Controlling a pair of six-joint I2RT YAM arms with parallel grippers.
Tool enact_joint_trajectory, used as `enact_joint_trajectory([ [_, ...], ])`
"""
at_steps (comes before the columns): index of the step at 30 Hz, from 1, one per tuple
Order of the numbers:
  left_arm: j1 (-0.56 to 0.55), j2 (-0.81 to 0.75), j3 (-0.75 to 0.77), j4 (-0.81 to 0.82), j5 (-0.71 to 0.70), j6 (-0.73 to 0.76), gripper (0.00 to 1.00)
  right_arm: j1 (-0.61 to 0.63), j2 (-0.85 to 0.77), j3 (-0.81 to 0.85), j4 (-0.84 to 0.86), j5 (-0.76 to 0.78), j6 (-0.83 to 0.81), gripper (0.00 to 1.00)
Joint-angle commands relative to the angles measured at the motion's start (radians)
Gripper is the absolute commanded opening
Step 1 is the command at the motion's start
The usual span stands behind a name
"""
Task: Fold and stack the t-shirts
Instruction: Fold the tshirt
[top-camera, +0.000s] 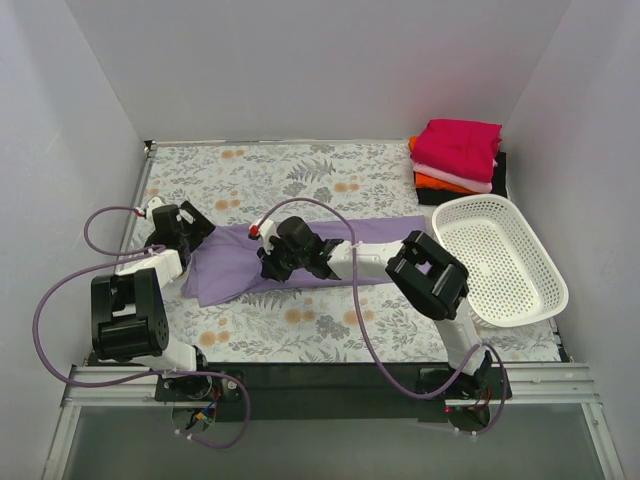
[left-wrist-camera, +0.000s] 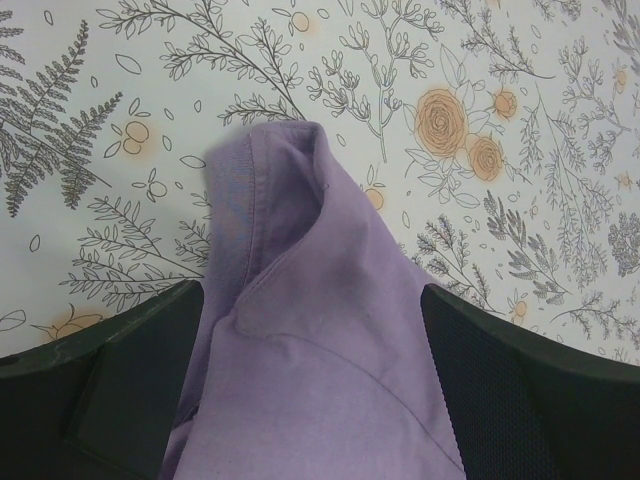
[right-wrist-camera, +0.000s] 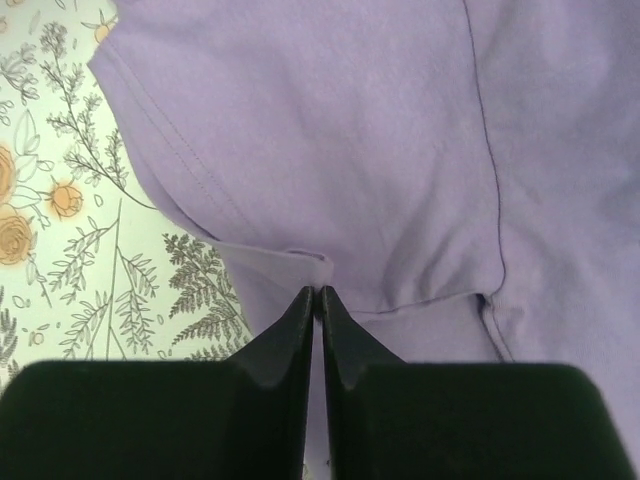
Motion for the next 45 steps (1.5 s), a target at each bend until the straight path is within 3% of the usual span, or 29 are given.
enact_joint_trajectory([
  [1,0.005,-0.005,0.008,-0.002,-0.009,0.008,0.83,0.011,-0.096,-0.030,0.034,0.023,0.009,0.06],
  [4,0.005,-0.002,0.006,-0.004,-0.006,0.006,0.83,0.011,-0.178,-0.102,0.030,0.055,0.008,0.27],
  [9,0.005,0.015,0.008,-0.010,-0.009,0.006,0.83,0.003,-0.295,-0.179,0.016,0.190,-0.020,0.45],
  [15,-0.004,-0.007,0.008,-0.022,-0.005,0.006,0.83,-0.127,-0.340,-0.239,-0.009,0.256,0.020,0.46],
  [20,-0.111,-0.045,-0.003,-0.013,-0.006,-0.004,0.83,-0.270,-0.373,-0.296,-0.048,0.325,0.054,0.46],
  [27,-0.139,0.126,0.054,-0.010,0.106,-0.026,0.84,-0.382,-0.406,-0.412,-0.062,0.424,0.049,0.46],
  [32,-0.140,0.179,0.097,-0.036,0.098,-0.020,0.84,-0.400,-0.393,-0.454,-0.071,0.470,0.044,0.47],
  [36,-0.139,0.144,0.109,-0.100,-0.084,0.014,0.84,-0.403,-0.389,-0.457,-0.090,0.475,0.044,0.47],
  [45,-0.174,-0.075,0.079,-0.144,-0.340,0.048,0.84,-0.403,-0.384,-0.454,-0.096,0.457,0.052,0.47],
])
